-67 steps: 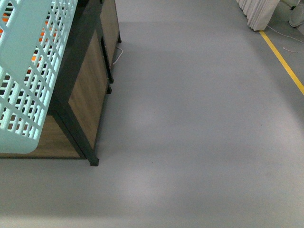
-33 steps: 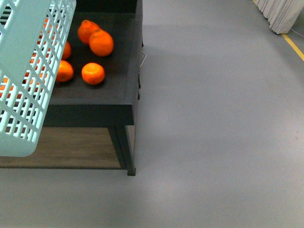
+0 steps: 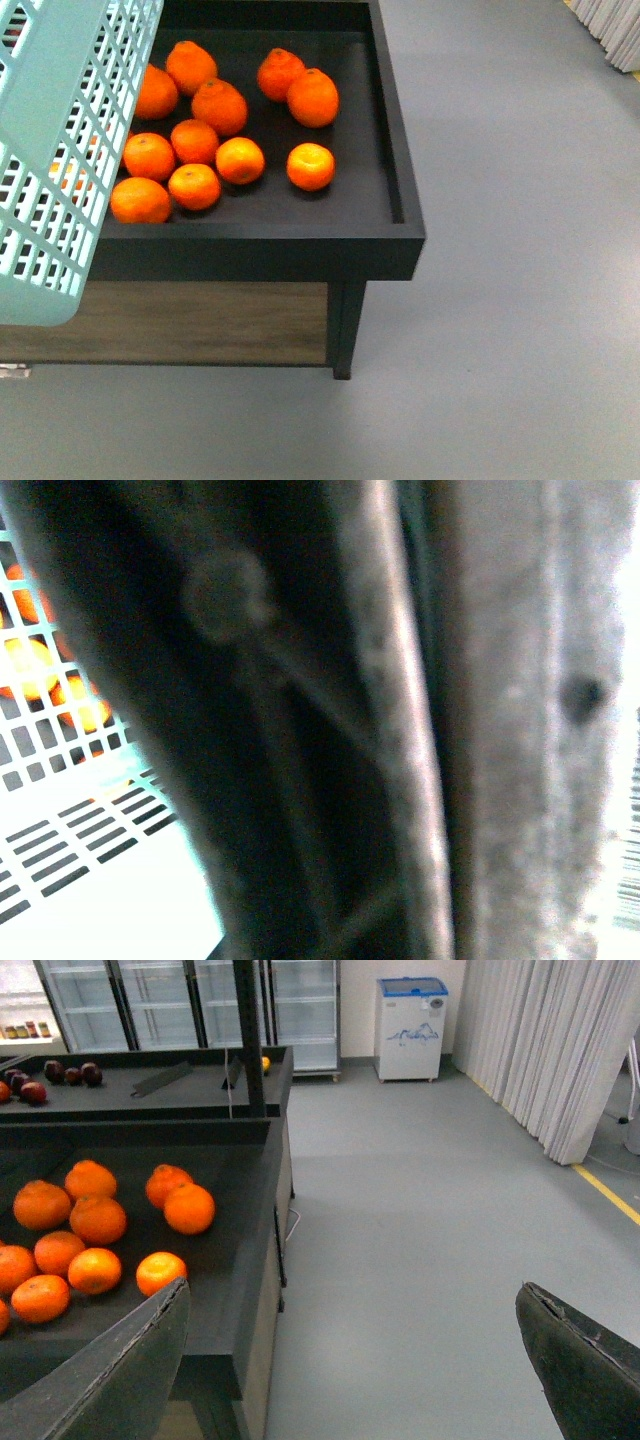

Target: Pick lemon and mango into basket

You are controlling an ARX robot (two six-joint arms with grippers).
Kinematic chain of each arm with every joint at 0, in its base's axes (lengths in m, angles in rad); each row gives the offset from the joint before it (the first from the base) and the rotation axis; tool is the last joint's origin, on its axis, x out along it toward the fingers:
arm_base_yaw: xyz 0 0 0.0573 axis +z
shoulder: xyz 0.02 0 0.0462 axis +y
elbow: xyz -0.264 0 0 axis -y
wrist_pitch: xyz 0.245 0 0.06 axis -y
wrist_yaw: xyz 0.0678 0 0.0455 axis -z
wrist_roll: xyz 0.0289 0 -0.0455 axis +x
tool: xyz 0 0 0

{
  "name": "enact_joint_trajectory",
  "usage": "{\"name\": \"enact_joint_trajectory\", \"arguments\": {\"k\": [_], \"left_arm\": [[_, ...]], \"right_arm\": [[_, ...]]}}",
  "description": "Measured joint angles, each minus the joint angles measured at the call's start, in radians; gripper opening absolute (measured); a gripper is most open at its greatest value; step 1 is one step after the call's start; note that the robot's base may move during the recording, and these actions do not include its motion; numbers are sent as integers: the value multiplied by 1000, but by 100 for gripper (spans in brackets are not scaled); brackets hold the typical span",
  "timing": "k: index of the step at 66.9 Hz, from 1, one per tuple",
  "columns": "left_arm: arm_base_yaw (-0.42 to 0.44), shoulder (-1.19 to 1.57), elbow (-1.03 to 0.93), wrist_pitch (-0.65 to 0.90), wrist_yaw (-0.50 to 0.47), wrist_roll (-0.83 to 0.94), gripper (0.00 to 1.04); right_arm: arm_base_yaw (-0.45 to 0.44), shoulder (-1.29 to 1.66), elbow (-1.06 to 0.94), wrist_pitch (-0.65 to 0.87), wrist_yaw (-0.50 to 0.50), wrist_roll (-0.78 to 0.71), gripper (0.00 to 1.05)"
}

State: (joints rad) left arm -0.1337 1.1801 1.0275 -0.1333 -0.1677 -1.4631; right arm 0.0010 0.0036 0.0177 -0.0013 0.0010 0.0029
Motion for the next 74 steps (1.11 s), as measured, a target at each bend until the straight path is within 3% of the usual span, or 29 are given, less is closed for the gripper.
{"name": "enact_joint_trajectory", "arguments": {"k": [74], "left_arm": [[0,0,0,0,2,0,15]], "right_arm": [[0,-1,0,0,0,0,96]]}}
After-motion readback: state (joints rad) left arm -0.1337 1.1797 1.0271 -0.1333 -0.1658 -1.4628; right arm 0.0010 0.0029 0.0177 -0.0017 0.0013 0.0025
